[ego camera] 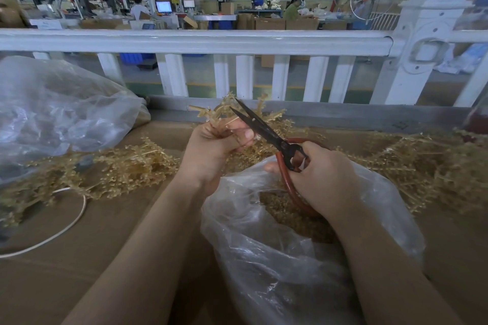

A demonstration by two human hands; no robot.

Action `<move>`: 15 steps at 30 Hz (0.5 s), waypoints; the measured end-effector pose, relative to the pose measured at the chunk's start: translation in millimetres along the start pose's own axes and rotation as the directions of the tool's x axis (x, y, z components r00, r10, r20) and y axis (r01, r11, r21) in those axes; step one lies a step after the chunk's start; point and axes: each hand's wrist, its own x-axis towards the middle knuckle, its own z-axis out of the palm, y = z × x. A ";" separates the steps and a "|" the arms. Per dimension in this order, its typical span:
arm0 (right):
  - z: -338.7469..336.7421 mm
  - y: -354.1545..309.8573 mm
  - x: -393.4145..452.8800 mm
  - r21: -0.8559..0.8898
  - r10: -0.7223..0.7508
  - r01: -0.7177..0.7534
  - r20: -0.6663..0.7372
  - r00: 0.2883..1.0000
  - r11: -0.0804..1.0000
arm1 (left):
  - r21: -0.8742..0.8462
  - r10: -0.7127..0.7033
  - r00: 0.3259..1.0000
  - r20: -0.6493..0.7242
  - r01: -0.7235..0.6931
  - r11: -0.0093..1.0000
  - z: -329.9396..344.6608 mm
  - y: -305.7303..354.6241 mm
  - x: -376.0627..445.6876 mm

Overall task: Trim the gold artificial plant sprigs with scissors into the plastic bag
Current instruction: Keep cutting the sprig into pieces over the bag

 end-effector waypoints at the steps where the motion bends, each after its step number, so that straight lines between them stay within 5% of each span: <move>1: 0.3 0.3 0.4 0.014 0.001 -0.001 0.004 1.000 1.000 | -0.008 -0.003 1.000 0.007 0.003 1.000 -0.1 0.3 -0.1; 11: 0.3 -0.7 2.2 0.030 0.006 -0.006 -0.005 1.000 1.000 | -0.040 -0.031 0.999 0.009 0.031 0.999 2.7 0.9 -0.8; 15: -0.3 -3.0 0.3 0.062 0.004 -0.004 0.001 1.000 0.998 | -0.072 -0.164 0.986 -0.024 0.162 0.984 3.9 -1.3 -1.5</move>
